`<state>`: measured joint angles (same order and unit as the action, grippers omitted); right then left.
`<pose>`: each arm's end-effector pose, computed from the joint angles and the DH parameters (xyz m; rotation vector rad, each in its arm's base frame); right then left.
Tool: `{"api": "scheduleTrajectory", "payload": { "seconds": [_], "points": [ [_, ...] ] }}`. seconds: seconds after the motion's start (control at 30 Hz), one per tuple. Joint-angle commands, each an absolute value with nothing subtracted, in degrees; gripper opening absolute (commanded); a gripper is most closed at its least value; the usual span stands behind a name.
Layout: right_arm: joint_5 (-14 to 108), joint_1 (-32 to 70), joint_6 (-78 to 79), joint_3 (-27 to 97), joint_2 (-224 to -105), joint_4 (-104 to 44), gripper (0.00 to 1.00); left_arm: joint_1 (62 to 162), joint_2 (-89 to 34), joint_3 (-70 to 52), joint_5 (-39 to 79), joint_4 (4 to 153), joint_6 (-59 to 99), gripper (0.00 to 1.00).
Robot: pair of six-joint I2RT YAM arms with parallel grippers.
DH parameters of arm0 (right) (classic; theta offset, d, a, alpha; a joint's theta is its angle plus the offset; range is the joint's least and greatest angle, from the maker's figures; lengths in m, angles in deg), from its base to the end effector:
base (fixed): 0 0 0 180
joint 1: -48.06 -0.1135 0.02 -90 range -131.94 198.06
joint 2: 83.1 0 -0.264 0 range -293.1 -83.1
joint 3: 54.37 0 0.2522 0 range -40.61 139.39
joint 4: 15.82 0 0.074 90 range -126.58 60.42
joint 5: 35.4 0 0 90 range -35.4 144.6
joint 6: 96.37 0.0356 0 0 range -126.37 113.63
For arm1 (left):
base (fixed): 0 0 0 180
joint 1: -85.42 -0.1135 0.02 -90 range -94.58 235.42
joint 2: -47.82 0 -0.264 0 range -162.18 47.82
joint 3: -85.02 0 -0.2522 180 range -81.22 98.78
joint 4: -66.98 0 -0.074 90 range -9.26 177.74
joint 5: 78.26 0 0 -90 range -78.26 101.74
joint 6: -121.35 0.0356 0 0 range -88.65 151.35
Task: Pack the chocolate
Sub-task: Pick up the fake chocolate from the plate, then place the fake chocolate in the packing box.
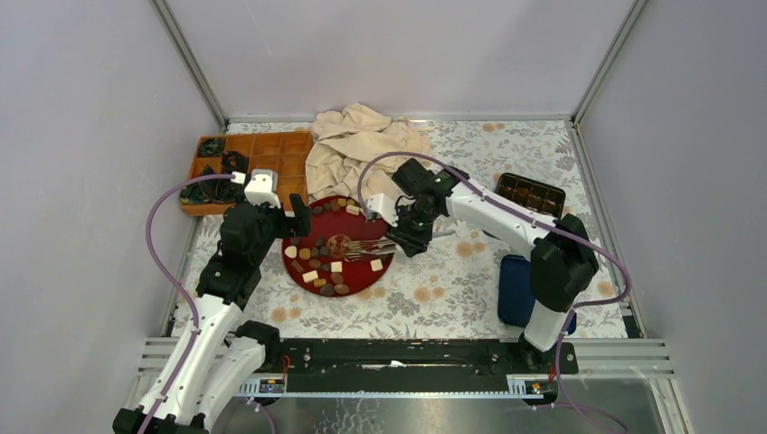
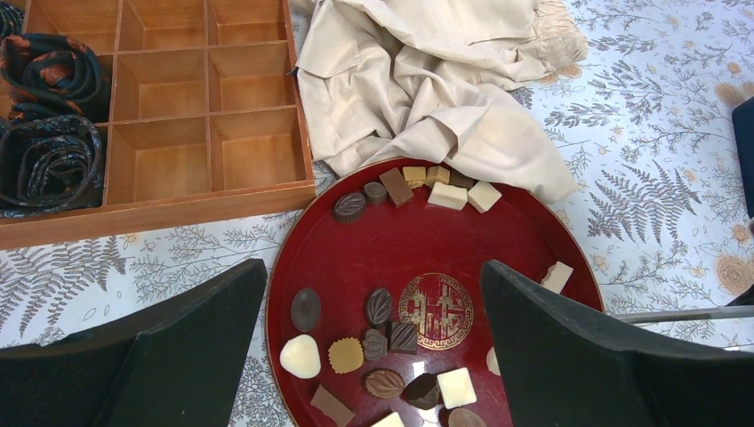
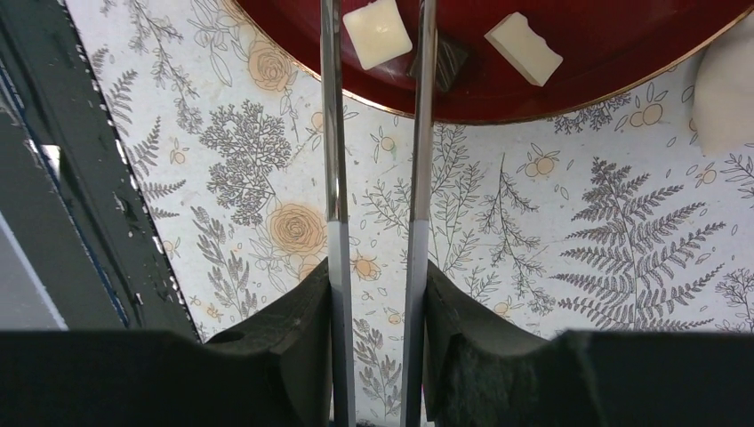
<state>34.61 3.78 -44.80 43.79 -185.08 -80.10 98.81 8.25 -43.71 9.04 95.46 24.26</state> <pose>0.2539 0.2646 0.2552 -1.8771 1.9914 0.5084 0.1642 -0.0374 0.3012 0.0700 1.8670 -0.2034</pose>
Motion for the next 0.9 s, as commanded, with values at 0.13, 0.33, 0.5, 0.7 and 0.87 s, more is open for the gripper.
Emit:
{"api": "scheduleTrajectory", "payload": {
  "seconds": [0.13,0.33,0.5,0.7,0.87],
  "points": [
    [24.2,9.7,-43.9,42.4,-177.0,-80.9,0.00,98.3,9.2,-44.0,9.0,92.6,25.1,0.98],
    [18.8,20.6,-44.0,37.3,-168.9,-81.4,0.00,98.3,9.5,-44.0,9.2,92.6,25.1,0.98],
    [15.5,35.6,-45.6,33.9,-162.0,-83.0,0.00,98.3,9.7,-43.9,9.4,92.6,25.1,0.98],
    [14.9,60.0,-54.4,36.4,-160.3,-90.3,0.00,98.3,9.9,-43.9,10.0,92.5,25.0,0.98],
    [20.2,73.8,-61.0,39.4,-164.3,-93.3,0.00,98.3,10.3,-43.8,10.1,92.5,25.0,0.98]
  ]
}}
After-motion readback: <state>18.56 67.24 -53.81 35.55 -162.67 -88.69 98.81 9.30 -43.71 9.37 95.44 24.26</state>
